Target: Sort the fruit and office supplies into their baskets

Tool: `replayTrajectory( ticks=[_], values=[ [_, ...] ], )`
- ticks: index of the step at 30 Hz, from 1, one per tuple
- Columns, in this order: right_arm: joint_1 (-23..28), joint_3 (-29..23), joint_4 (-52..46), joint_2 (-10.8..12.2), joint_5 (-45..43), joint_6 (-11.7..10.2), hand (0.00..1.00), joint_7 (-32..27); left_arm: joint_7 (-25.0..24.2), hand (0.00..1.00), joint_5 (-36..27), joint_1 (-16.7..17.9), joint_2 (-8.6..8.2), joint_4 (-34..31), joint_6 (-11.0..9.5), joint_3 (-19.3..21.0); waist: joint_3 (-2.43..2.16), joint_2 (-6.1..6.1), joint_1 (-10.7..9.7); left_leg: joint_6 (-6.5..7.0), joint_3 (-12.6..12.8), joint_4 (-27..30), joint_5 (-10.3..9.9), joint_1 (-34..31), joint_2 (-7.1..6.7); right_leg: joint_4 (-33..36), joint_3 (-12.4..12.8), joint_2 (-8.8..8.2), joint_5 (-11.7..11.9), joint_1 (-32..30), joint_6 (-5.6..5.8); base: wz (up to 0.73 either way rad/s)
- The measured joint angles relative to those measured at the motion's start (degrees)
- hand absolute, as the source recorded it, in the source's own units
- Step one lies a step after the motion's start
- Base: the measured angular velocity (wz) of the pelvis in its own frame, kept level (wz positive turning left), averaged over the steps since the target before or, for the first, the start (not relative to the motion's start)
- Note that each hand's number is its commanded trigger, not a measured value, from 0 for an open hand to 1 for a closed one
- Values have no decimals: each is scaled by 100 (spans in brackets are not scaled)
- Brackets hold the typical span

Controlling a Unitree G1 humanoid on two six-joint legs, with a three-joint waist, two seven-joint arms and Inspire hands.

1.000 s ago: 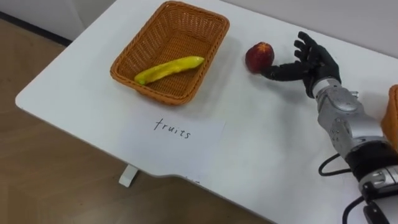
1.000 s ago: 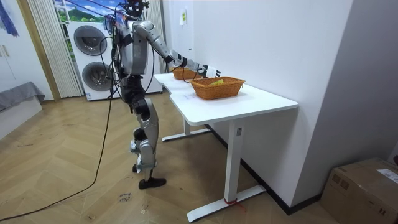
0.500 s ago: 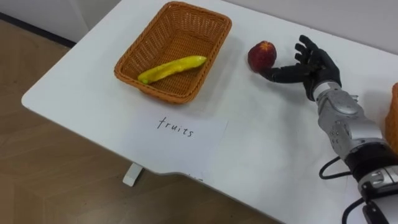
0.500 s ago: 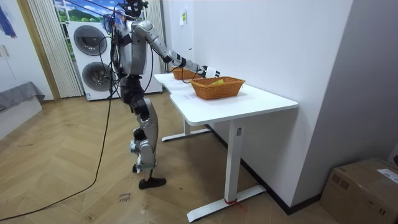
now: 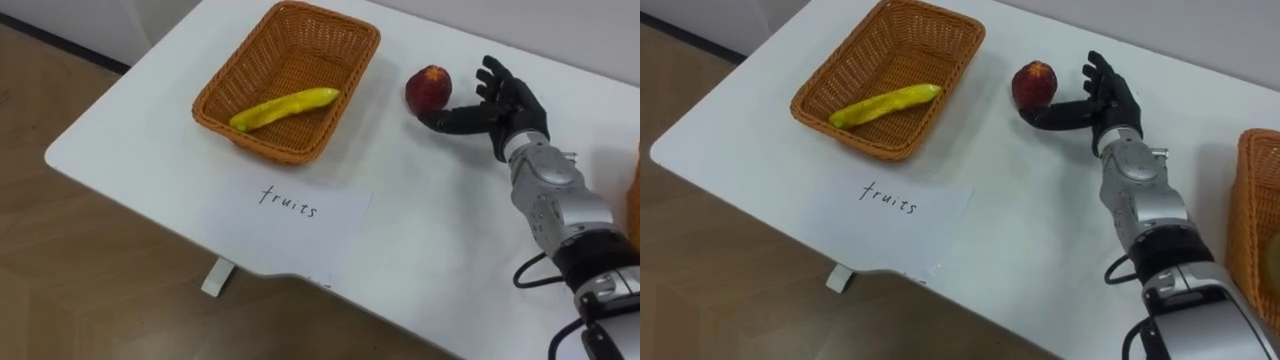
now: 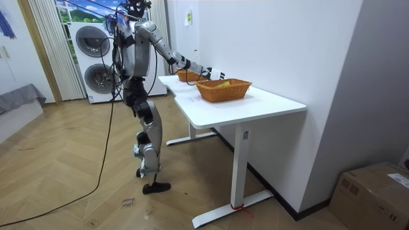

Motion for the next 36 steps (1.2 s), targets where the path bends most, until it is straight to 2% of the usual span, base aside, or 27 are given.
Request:
replayTrajectory(
  ticks=[7, 16, 20, 36],
  values=[
    [-3, 0, 0, 2, 3, -14, 0, -11, -1, 0, -2, -62, 2, 123, -1, -58, 19, -16, 11, 0, -1, 0, 0, -4, -2, -1, -2, -4, 0, 1, 0, 0],
    [-69, 9, 5, 24, 0, -56, 0, -8, -7, 0, 0, -147, 21, 177, -4, -101, 64, -55, 15, 1, 10, -2, 0, -21, -6, -11, 6, -7, -14, -17, 6, 0],
    [-238, 75, 83, 129, -4, -57, 0, -30, -7, 0, -1, -159, 19, 178, -2, -103, 65, -65, 19, 3, -13, 2, 27, -43, -13, -9, -26, -17, -13, -64, 6, 3],
    [-338, 178, 261, 148, -504, -58, 0, 60, -14, 0, -2, -226, 9, 237, 15, -102, 55, -82, 25, -2, -25, -4, 30, -57, -14, 22, -40, -20, -13, -81, 5, 1]
  ],
)
